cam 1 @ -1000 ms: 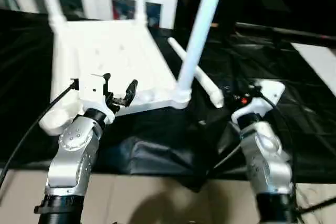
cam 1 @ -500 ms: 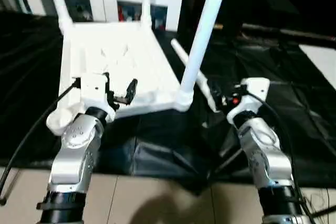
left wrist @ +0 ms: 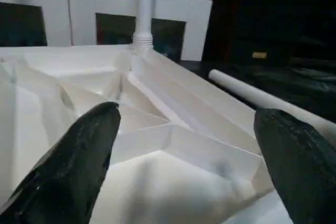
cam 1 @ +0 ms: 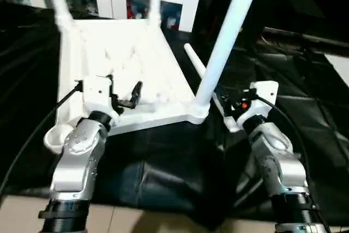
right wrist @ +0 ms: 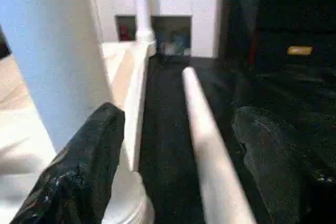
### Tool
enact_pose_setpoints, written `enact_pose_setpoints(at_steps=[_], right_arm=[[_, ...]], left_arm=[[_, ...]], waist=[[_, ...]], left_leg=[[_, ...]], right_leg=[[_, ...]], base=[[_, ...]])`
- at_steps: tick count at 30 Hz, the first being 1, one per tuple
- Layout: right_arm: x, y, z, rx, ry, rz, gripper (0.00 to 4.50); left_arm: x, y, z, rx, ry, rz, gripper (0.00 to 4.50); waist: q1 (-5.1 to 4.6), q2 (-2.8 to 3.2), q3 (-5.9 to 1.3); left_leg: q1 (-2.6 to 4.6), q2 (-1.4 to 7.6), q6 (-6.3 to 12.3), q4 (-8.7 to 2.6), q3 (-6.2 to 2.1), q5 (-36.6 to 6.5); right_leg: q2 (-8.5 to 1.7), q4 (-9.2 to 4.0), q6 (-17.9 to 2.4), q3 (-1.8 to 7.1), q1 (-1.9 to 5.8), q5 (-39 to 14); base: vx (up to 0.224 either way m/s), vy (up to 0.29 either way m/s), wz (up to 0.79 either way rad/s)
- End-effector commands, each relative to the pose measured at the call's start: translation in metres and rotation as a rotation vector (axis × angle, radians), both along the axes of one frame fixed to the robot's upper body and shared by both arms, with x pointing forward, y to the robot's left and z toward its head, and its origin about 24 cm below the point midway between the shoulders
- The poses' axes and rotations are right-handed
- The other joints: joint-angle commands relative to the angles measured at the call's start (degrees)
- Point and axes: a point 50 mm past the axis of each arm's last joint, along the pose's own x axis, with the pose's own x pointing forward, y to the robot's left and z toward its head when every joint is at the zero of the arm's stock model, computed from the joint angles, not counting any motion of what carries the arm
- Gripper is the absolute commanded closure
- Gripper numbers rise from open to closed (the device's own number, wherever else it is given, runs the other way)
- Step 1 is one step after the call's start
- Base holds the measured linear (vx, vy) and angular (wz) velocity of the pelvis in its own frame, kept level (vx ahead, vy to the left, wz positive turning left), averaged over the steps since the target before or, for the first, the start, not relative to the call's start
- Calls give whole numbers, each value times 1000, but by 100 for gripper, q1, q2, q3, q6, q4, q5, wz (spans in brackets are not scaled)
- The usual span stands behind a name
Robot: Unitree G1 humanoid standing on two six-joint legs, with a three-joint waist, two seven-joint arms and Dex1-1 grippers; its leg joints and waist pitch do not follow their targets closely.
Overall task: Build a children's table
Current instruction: Move to table
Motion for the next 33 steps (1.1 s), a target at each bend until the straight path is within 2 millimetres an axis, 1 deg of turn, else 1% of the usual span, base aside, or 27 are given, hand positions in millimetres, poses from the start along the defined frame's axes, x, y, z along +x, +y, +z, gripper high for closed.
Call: enact_pose_setpoints(at_steps=[1, 2, 3, 4, 5, 6, 7, 8, 9, 10, 11, 13, 14, 15, 17, 21, 22, 24, 25, 26, 27, 28, 29, 30, 31, 32, 33], right_arm=[[-1, -11, 1, 1, -1, -38, 91], [-1, -11, 1, 1, -1, -38, 91], [-2, -11, 1, 3, 0, -38, 91], [-2, -11, 1, 3, 0, -38, 91], [-2, -11, 1, 3, 0, -38, 91], [-2, -10, 1, 9, 0, -38, 91], [-3, -10, 1, 15, 0, -39, 91], [-3, -9, 1, 17, 0, -39, 91], [-3, -9, 2, 18, 0, -40, 91], [-3, -9, 2, 19, 0, -40, 91], [-2, -9, 2, 17, 0, -38, 91], [0, -11, 2, 10, -1, -36, 91], [1, -12, 3, 10, -2, -37, 91], [4, -16, 4, 7, -1, -45, 91], [7, -25, 6, 5, -5, -69, 91], [10, -46, 8, -27, 6, -106, 91], [10, -52, 8, -53, 16, -91, 91], [10, -58, 8, -77, 27, -58, 91], [8, -62, 8, -111, 37, 0, 91], [7, -63, 8, -130, 40, 27, 91], [5, -64, 10, -151, 42, 81, 91], [3, -66, 10, -165, 48, 124, 91], [1, -66, 11, -176, 55, 160, 81], [0, -67, 11, -189, 55, 178, 81], [0, -67, 11, -193, 56, 183, 81], [-2, -72, 13, -215, 60, 224, 81], [-3, -72, 13, -216, 59, 226, 81]], left_arm=[[0, -10, 2, -14, -12, -33, 0], [0, -10, 2, -14, -12, -33, 0], [-1, -9, 1, -16, -9, -34, 0], [-1, -9, 1, -16, -9, -34, 0], [-1, -9, 1, -16, -9, -34, 0], [-1, -9, 0, -18, -6, -39, 0], [-2, -10, -1, -13, 0, -52, 0], [-2, -10, -1, -11, 2, -57, 0], [-2, -11, -2, -8, 3, -72, 0], [-2, -12, -2, -6, 3, -82, 0], [-2, -14, -2, -7, 4, -110, 0], [-2, -18, -4, -8, 27, -190, 0], [-2, -20, -4, -9, 34, -211, 0], [-2, -24, -5, -15, 55, -304, 0], [2, -28, -5, 10, 75, -394, 0], [16, -34, -8, 127, 122, -524, 0], [20, -38, -12, 170, 164, -615, 0], [22, -41, -16, 223, 217, -697, 0], [26, -42, -20, 285, 264, -756, 0], [27, -42, -21, 310, 279, -774, 0], [31, -42, -22, 337, 309, -803, 0], [33, -42, -22, 350, 328, -821, 0], [35, -42, -22, 357, 343, -835, 27], [39, -41, -21, 369, 340, -823, 34], [40, -41, -21, 373, 339, -819, 34], [48, -42, -18, 368, 349, -814, 34], [49, -42, -18, 370, 350, -815, 60]], waist=[[334, -48, -413], [356, -44, -376], [408, -38, -358], [392, 56, -330], [288, 292, -299], [258, 368, -282], [264, 388, -291], [251, 352, -285], [302, 312, -180], [336, 299, -153], [346, 311, -141], [377, 347, -103], [377, 328, -85], [390, 347, -87], [416, 358, -114], [430, 345, -132], [441, 376, -134], [432, 348, -149], [432, 394, -169], [438, 388, -181], [435, 437, -214], [429, 412, -217], [433, 417, -232], [431, 459, -248], [425, 438, -249], [416, 482, -256], [443, 441, -275]], left_leg=[[-897, 13, 1282, 526, -122, 2139], [-1050, 186, 921, 483, -177, 1811], [-1009, 158, 239, 106, -53, 1925], [-916, 116, 48, -48, 29, 2353], [-709, 256, 46, -157, 19, 2932], [-564, 457, -47, -139, 0, 2972], [-466, 532, -59, -144, -13, 2836], [-463, 561, -62, -190, -12, 2701], [-473, 567, -289, -317, 87, 1377], [-477, 556, -419, -388, 144, 475], [-458, 571, -470, -424, 167, 184], [-427, 592, -577, -485, 210, -410], [-437, 589, -591, -501, 213, -511], [-432, 595, -620, -504, 232, -618], [-463, 581, -637, -495, 274, -409], [-518, 547, -610, -501, 311, -267], [-509, 536, -609, -506, 313, -251], [-533, 541, -592, -506, 313, -173], [-534, 539, -570, -496, 314, -45], [-529, 552, -521, -488, 321, 64], [-549, 551, -483, -476, 323, 279], [-544, 539, -427, -477, 335, 338], [-553, 535, -381, -468, 330, 415], [-591, 540, -284, -450, 326, 656], [-580, 538, -243, -442, 341, 667], [-569, 527, -188, -425, 350, 652], [-568, 537, -123, -409, 355, 676]], right_leg=[[-1057, -336, -804, 1127, 1124, 5070], [-1009, -206, -1113, 1135, 1107, 6623], [-317, 32, -1200, 740, 1029, 8271], [-10, 57, -1072, 555, 912, 8112], [123, -8, -825, 332, 685, 6568], [61, -136, -792, 304, 521, 4759], [-7, -203, -824, 323, 453, 4060], [-62, -261, -865, 349, 473, 3608], [-124, -450, -905, 394, 443, 2130], [-159, -530, -863, 418, 460, 1178], [-176, -566, -841, 415, 449, 742], [-188, -661, -712, 431, 371, -247], [-192, -694, -662, 438, 351, -493], [-201, -714, -584, 446, 306, -773], [-185, -704, -475, 447, 268, -660], [-168, -707, -369, 439, 267, -416], [-168, -720, -352, 438, 259, -473], [-172, -708, -375, 434, 279, -394], [-172, -690, -431, 428, 289, -178], [-175, -676, -508, 426, 294, 104], [-185, -629, -636, 419, 337, 590], [-162, -642, -680, 413, 346, 753], [-164, -615, -736, 412, 367, 956], [-185, -559, -922, 414, 400, 1524], [-172, -579, -968, 406, 393, 1616], [-157, -569, -1079, 406, 396, 1776], [-172, -557, -1153, 410, 426, 1876]], base=[[0, 0, 0], [0, 0, 0], [-39, 35, 24], [-164, 16, -1], [-164, 16, -1], [-142, -16, -8], [0, 0, 0], [0, 0, 0], [-58, -8, 10], [-101, -12, 6], [-101, -12, 6], [-97, -13, 3], [-135, -13, 4], [-86, -7, 2], [-37, -5, 1], [-40, -2, 1], [0, 0, 0], [0, 0, 0], [0, 0, 0], [0, 0, 0], [0, 0, 0], [0, 0, 0], [0, 0, 0], [0, 0, 0], [0, 0, 0], [0, 0, 0], [0, 0, 0]])
